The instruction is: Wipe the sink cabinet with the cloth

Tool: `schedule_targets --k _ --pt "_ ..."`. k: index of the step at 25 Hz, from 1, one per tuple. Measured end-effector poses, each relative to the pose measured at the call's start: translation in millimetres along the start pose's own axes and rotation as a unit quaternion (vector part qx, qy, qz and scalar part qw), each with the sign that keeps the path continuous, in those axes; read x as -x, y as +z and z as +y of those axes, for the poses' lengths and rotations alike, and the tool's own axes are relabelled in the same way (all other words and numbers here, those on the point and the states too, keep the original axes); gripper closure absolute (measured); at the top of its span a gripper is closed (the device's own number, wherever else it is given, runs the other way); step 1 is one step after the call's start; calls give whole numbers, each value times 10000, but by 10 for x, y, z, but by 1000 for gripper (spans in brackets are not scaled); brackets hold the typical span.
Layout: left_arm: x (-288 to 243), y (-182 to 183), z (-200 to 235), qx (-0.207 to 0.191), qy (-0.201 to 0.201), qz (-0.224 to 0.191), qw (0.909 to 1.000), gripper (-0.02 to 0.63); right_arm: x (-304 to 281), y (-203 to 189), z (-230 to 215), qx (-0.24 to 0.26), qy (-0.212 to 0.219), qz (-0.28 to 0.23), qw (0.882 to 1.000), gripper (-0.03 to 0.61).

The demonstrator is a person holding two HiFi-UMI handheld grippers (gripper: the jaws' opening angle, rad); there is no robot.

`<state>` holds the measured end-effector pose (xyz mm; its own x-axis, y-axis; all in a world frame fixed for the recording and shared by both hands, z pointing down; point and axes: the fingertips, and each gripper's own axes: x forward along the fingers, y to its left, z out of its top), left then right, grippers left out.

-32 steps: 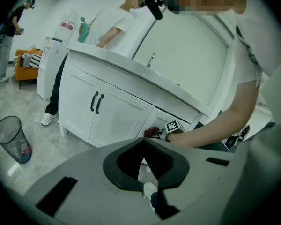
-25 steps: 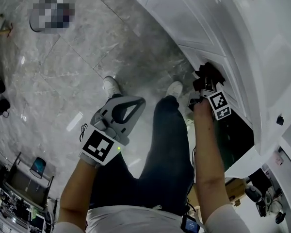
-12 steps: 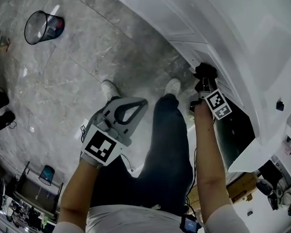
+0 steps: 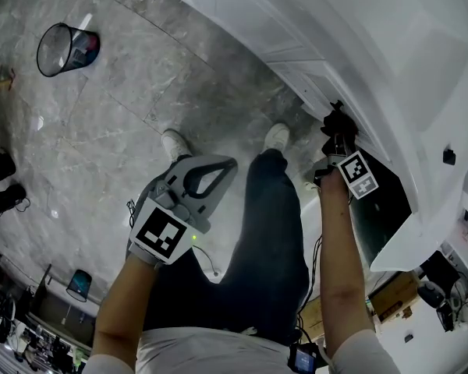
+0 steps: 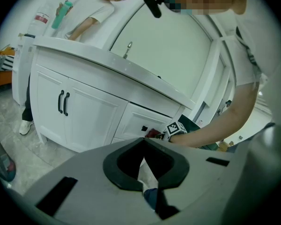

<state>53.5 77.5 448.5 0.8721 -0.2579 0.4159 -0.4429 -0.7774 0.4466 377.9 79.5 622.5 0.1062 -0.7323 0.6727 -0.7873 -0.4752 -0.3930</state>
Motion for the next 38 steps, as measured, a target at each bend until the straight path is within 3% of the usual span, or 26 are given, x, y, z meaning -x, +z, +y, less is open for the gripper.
schedule_targets --k 9,15,27,38 --pt "2 -16 -125 -54 -132 -22 9999 603 153 93 -10 -349 -95 -89 9993 491" --pt "116 60 -91 34 -25 -129 9999 603 350 289 156 -122 -137 10 9998 491" --pt "394 374 70 312 345 -723 9963 603 410 493 654 820 -187 264 9961 491" --pt "666 331 328 523 685 -853 9926 603 159 465 1219 1001 110 475 9938 491"
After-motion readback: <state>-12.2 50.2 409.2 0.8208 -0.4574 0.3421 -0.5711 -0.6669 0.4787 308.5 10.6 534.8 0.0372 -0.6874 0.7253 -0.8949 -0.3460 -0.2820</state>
